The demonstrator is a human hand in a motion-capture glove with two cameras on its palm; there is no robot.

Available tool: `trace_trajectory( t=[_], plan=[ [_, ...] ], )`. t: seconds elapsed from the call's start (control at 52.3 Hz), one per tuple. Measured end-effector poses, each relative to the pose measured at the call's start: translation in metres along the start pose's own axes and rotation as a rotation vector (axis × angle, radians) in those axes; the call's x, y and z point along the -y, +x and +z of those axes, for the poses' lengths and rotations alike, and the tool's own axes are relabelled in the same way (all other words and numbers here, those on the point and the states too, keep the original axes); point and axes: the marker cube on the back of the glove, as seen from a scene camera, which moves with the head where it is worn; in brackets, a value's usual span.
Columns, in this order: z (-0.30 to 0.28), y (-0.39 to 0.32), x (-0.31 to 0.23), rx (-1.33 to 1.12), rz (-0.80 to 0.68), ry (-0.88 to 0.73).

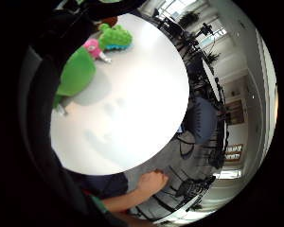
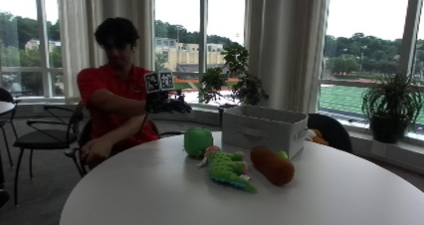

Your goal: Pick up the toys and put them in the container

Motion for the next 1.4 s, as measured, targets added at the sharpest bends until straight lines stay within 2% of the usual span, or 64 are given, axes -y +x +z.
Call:
trace_trajectory(
  t=[0.765,1.032,1.166,1.281,1.395],
  plan=[
    [0.019,-0.01,0.018,0.027,-0.004,-0.104],
    [0.024,-0.022,0.022,0.11,0.072,-0.246],
    [0.033,-0.013,0.04,0.048,0.061,-0.267],
    [0.043,-0.023,0.056,0.099,0.098,-0.313],
    [0.061,-0.031,0.071,0.072,0.061,-0.353]
  ],
)
